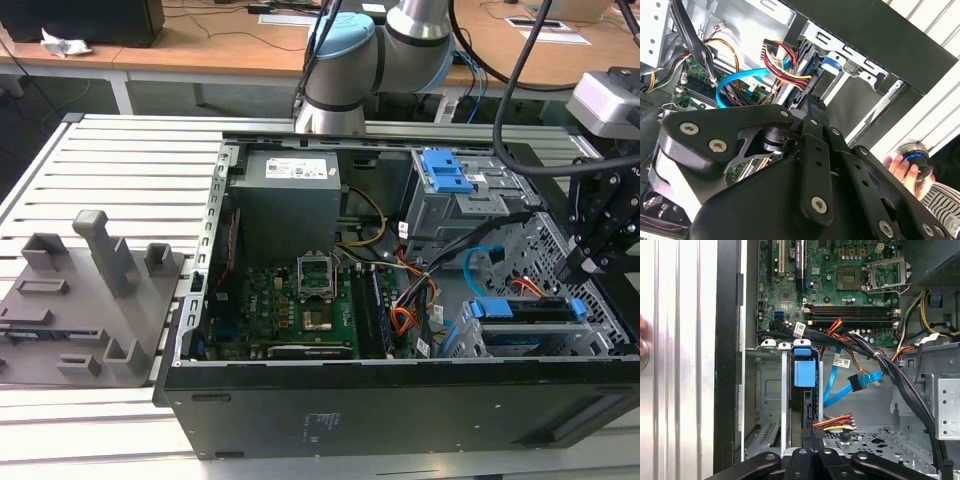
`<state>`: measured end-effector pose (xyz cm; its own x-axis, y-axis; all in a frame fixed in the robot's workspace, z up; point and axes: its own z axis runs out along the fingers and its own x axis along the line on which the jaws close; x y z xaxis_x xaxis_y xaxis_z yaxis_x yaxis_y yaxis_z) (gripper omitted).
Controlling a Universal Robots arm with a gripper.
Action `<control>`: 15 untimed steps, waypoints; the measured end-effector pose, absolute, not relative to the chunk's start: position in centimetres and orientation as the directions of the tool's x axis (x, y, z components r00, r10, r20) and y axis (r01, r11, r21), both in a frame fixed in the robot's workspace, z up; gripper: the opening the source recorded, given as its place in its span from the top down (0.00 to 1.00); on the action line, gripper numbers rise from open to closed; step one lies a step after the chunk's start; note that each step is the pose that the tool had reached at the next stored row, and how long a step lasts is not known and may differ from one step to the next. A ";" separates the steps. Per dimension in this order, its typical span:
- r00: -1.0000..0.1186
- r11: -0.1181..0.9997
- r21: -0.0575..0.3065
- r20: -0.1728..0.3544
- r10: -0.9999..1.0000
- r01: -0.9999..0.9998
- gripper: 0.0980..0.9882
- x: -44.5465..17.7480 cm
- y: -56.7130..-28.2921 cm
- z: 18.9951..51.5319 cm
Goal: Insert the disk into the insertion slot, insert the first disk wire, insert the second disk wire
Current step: 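Insert the first disk wire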
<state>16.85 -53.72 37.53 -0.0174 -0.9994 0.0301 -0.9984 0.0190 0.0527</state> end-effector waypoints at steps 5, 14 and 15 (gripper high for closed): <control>-0.017 0.019 0.053 0.030 -0.999 -0.998 0.99 16.2 -53.7 37.5; -0.017 0.019 0.053 0.030 -0.999 -0.998 0.99 14.2 -53.7 37.5; -0.017 0.019 0.053 0.030 -0.999 -0.998 0.99 14.2 -53.7 37.5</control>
